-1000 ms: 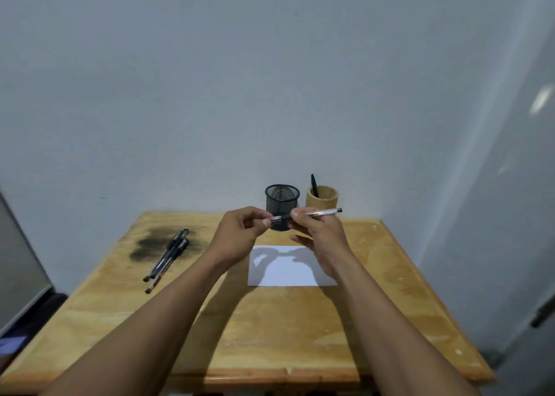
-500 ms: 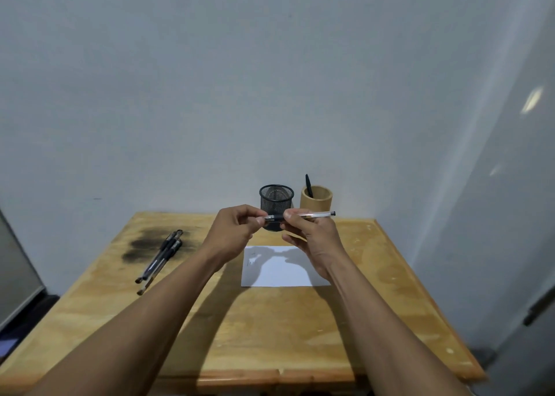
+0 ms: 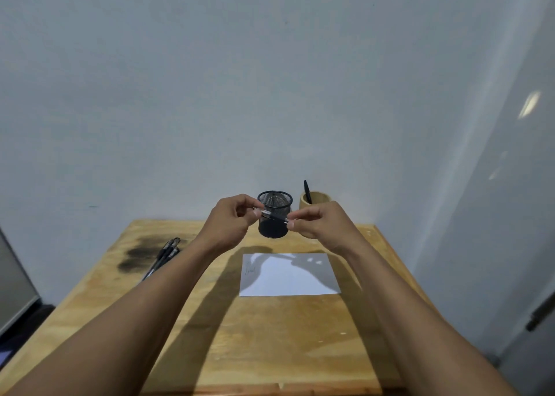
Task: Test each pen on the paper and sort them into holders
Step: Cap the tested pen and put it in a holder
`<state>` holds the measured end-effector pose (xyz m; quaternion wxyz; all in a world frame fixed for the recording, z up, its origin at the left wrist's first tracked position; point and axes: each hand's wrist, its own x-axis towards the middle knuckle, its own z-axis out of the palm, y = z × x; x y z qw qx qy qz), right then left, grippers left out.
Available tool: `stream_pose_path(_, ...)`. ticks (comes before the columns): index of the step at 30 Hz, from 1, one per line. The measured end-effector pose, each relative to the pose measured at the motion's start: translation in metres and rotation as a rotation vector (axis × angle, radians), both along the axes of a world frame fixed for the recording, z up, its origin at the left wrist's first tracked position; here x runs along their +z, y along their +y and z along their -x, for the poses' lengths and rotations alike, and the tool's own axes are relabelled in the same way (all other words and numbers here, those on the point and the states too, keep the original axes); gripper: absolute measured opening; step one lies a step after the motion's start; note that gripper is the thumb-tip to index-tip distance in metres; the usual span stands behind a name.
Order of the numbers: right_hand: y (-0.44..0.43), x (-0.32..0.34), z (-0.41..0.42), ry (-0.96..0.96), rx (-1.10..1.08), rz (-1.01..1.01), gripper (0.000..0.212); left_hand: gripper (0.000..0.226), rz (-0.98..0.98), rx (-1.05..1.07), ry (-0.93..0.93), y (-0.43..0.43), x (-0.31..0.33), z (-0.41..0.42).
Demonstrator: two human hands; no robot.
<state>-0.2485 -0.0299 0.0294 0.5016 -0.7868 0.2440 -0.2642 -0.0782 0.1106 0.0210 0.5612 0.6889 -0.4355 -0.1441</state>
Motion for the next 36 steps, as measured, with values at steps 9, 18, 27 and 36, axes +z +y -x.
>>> stream_pose_path(9,-0.019,0.005,-0.028,-0.012,-0.149,0.206,0.01,0.022,0.083,0.266,0.045,-0.029,-0.014,-0.005)
stream_pose_path(18,-0.05,0.023,-0.076,-0.19,-0.287,0.172,0.01,0.083,-0.112,0.2,0.001,-0.078,-0.058,-0.022)
stream_pose_path(27,-0.059,-0.001,-0.107,0.094,-0.284,0.207,0.009,0.061,-0.023,0.207,0.007,-0.1,-0.086,-0.034)
stream_pose_path(36,-0.057,0.001,-0.106,0.125,-0.326,0.29,0.024,0.062,-0.064,0.203,-0.011,-0.099,-0.085,-0.036)
